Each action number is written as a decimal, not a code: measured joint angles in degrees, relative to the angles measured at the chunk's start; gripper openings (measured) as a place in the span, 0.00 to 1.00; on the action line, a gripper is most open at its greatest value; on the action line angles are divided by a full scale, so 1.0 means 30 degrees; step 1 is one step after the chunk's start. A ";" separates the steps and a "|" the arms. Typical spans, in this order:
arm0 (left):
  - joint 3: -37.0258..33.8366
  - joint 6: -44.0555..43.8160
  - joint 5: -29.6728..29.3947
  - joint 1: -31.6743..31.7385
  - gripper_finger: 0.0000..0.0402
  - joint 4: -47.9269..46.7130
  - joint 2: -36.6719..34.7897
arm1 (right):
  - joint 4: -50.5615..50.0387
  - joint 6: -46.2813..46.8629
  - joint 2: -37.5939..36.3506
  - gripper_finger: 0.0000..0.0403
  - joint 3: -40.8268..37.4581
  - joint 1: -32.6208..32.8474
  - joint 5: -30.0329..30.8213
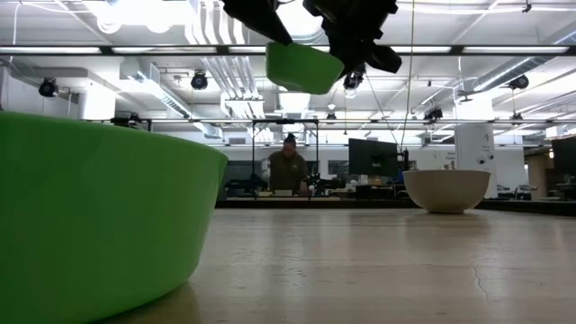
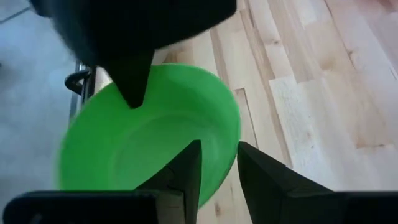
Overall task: Nest bowls inside each other
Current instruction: Stack the top green bowl on top of the green bowl
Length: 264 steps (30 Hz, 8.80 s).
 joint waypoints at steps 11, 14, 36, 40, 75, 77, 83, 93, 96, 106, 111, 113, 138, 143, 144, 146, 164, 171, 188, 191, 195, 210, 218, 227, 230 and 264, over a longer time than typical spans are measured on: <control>0.0621 0.0322 -0.0807 -0.0007 0.26 -0.0926 -0.0124 | -0.0642 -0.0045 0.0007 0.02 -0.0221 0.0000 0.0166; 0.0621 0.0191 -0.1717 0.0000 0.26 -0.1728 -0.0124 | -0.0669 -0.0204 0.0007 0.02 -0.0221 0.0013 0.0352; 0.0417 -0.2745 -0.2231 0.0022 0.26 -0.3862 -0.0131 | -0.1216 0.0801 -0.5027 0.02 -0.0349 0.0000 0.2576; 0.0410 -0.2715 -0.1855 0.0029 0.26 -0.3078 -0.0146 | -0.2531 0.1580 -0.6357 0.02 -0.0725 0.0000 0.3596; -0.1521 -0.1418 -0.1483 0.0066 0.26 0.2340 -0.0306 | -0.5415 0.1402 -1.0515 0.02 -0.5787 -0.9514 0.0882; -0.1521 -0.1308 -0.1483 0.0066 0.26 0.2364 -0.0306 | -0.5406 0.0848 -1.0426 0.02 -0.5834 -1.0305 0.0319; -0.1521 -0.1157 -0.1482 0.0064 0.26 0.2673 -0.0306 | -0.5191 0.0009 -1.0350 0.02 -0.6574 -1.2265 -0.0610; -0.1758 -0.1084 -0.1421 0.0066 0.26 0.3853 -0.0361 | -0.1859 -0.0774 -1.0389 0.02 -1.0050 -1.3900 -0.3227; -0.1776 -0.0744 -0.1417 0.0206 0.26 0.3847 -0.0461 | -0.1969 -0.0678 -1.0389 0.02 -1.1078 -1.4274 -0.3222; -0.1783 -0.0694 -0.1425 0.1046 0.26 0.3876 -0.1905 | -0.1786 -0.0429 -1.0397 0.02 -1.2919 -1.5175 -0.3207; -0.2058 -0.0689 -0.1430 0.1525 0.26 0.4168 -0.3155 | -0.1149 -0.0483 -1.0394 0.02 -1.3102 -1.5304 -0.3207; -0.2694 -0.0860 -0.1397 0.1671 0.26 0.5004 -0.3837 | -0.0954 -0.0490 -1.0389 0.02 -1.3116 -1.5314 -0.3226; -1.1196 -0.0028 -0.0929 0.1785 0.26 1.4486 -0.8356 | -0.1022 -0.0259 -1.0367 0.02 -1.3532 -1.5548 -0.3477; -1.1374 -0.0037 -0.0929 0.1785 0.26 1.4494 -0.8349 | -0.1027 -0.0264 -1.0367 0.02 -1.3866 -1.5548 -0.3455; -1.1453 -0.0035 -0.0929 0.1785 0.26 1.4484 -0.8349 | -0.1020 -0.0264 -1.0367 0.02 -1.3895 -1.5548 -0.3451; -1.1649 -0.0042 -0.0929 0.1791 0.26 1.4427 -0.8349 | -0.1007 -0.0264 -1.0367 0.02 -1.3946 -1.5548 -0.3441; -1.3695 0.1916 -0.0929 0.1785 0.26 1.5124 -0.8311 | -0.0898 -0.0932 -1.0367 0.02 -1.4114 -1.5548 -0.2996; -1.3688 0.1969 -0.0929 0.1778 0.26 1.7050 -0.8320 | -0.0891 -0.0993 -1.0367 0.02 -1.4114 -1.5548 -0.3003; -1.3688 0.1983 -0.0929 0.1778 0.26 1.7006 -0.8320 | -0.0862 -0.0993 -1.0375 0.02 -1.4114 -1.5548 -0.3011; -1.3688 0.1976 -0.0929 0.1778 0.26 1.7006 -0.8320 | -0.0834 -0.0993 -1.0375 0.02 -1.4114 -1.5548 -0.3011; -1.3688 0.1969 -0.0929 0.1778 0.26 1.7006 -0.8320 | -0.0828 -0.0990 -1.0375 0.02 -1.4114 -1.5548 -0.3018; -1.3688 0.1940 -0.0929 0.1778 0.26 1.7006 -0.8320 | -0.0509 -0.0220 -1.0375 0.02 -1.4136 -1.5526 -0.3255; -1.3681 0.1932 -0.0929 0.1778 0.26 1.7006 -0.8320 | 0.1585 -0.0206 -1.0382 0.02 -1.4767 -1.5533 -0.4431; -1.3681 0.1932 -0.0929 0.1770 0.26 1.7006 -0.8320 | 0.2650 -0.0178 -1.0382 0.02 -1.6989 -1.5694 -0.4440; -1.3681 0.1932 -0.0929 0.1770 0.26 1.7006 -0.8320 | 0.2709 -0.0328 -1.0394 0.02 -1.7211 -1.5803 -0.4379; -1.3681 0.1932 -0.0925 0.1770 0.26 1.7006 -0.8320 | 0.1674 -0.1420 -1.0491 0.09 -1.6694 -1.5999 -0.3069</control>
